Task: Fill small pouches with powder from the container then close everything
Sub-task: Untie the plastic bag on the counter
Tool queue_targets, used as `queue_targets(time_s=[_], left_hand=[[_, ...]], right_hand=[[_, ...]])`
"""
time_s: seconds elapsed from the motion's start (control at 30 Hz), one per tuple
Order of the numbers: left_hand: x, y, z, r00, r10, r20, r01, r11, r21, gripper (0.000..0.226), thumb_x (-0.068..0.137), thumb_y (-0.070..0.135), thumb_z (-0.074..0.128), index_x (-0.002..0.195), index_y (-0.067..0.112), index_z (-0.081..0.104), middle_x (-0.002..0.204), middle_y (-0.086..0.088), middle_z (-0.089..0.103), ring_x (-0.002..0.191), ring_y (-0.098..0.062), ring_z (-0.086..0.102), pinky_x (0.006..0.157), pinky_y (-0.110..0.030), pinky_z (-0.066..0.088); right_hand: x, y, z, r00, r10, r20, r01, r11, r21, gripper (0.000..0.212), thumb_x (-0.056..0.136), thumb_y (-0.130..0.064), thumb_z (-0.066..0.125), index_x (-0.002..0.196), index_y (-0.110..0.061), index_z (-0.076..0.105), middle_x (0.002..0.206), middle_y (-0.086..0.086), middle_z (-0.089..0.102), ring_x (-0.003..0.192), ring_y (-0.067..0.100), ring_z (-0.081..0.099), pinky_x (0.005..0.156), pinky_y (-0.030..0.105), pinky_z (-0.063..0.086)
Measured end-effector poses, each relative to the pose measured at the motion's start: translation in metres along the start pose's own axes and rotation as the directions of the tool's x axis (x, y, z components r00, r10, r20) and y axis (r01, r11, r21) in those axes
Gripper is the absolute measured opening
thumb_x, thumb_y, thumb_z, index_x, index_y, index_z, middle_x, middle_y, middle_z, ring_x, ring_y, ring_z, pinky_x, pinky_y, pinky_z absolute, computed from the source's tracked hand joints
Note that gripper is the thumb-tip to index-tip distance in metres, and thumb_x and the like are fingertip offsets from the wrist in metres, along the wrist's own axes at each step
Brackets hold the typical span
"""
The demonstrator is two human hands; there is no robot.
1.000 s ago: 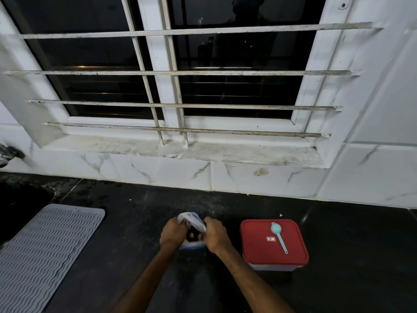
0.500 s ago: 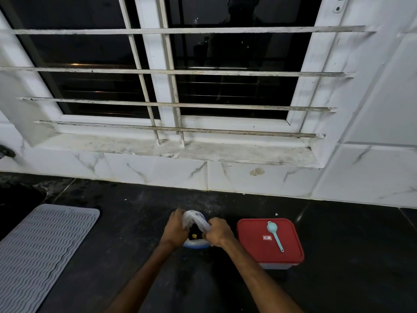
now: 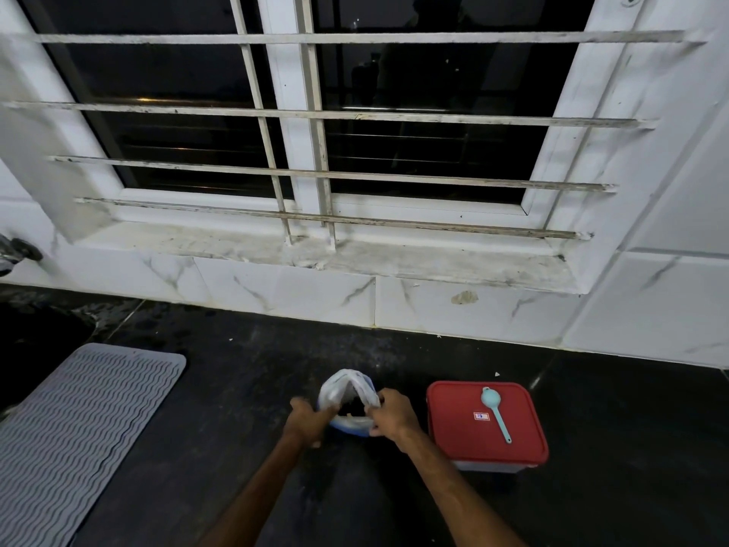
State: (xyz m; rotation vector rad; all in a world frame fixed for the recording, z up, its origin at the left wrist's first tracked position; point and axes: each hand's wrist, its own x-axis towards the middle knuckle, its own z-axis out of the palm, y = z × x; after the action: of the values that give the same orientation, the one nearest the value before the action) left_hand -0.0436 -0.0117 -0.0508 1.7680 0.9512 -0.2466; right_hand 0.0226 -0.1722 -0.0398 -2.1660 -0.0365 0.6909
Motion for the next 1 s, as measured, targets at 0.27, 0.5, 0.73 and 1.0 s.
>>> queue_targets(time_s=[0.27, 0.5, 0.73, 1.0], left_hand=[[0.001, -0.019, 0.011, 0.992, 0.129, -0.008, -0.125, 0.974, 0.189, 0.035, 0.088, 0.035, 0.068, 0.112, 0.018, 0.05, 0.099, -0.005, 0.065, 0.085, -0.02, 0.068, 0.076, -0.039, 0.06], [-0.012, 0.002, 0.001, 0.941, 0.315, -0.127, -0.27, 0.921, 0.281, 0.067, 0.09, 0.047, 0.061, 0.14, 0.009, 0.038, 0.138, -0.012, 0.05, 0.123, -0.025, 0.052, 0.098, -0.037, 0.045], [-0.033, 0.041, 0.013, 0.787, 0.616, -0.026, -0.527, 0.694, 0.49, 0.067, 0.096, 0.03, 0.055, 0.152, 0.012, 0.022, 0.158, -0.008, 0.026, 0.145, -0.022, 0.026, 0.112, -0.033, 0.032], [-0.065, 0.078, 0.087, 0.624, 0.737, 0.259, -0.715, 0.405, 0.569, 0.072, 0.093, 0.028, 0.056, 0.152, 0.01, 0.021, 0.161, -0.008, 0.021, 0.148, -0.022, 0.022, 0.118, -0.04, 0.028]], right_hand=[[-0.001, 0.01, 0.003, 1.0, -0.014, 0.025, 0.02, 0.971, -0.239, 0.03, 0.085, -0.029, 0.066, 0.108, -0.01, 0.063, 0.11, 0.01, 0.068, 0.097, 0.026, 0.067, 0.074, 0.031, 0.051], [0.003, -0.006, -0.009, 0.993, -0.119, 0.014, 0.117, 0.939, -0.322, 0.05, 0.09, -0.044, 0.062, 0.124, -0.008, 0.051, 0.121, 0.012, 0.062, 0.106, 0.028, 0.062, 0.078, 0.031, 0.047], [-0.007, -0.022, -0.038, 0.943, -0.318, -0.102, 0.267, 0.902, -0.339, 0.041, 0.094, -0.036, 0.058, 0.125, -0.009, 0.053, 0.122, 0.012, 0.063, 0.11, 0.029, 0.061, 0.091, 0.037, 0.05], [-0.025, 0.026, -0.121, 0.817, -0.445, -0.367, 0.22, 0.829, -0.514, 0.031, 0.095, -0.024, 0.058, 0.122, -0.008, 0.057, 0.124, 0.012, 0.055, 0.115, 0.03, 0.05, 0.098, 0.038, 0.04]])
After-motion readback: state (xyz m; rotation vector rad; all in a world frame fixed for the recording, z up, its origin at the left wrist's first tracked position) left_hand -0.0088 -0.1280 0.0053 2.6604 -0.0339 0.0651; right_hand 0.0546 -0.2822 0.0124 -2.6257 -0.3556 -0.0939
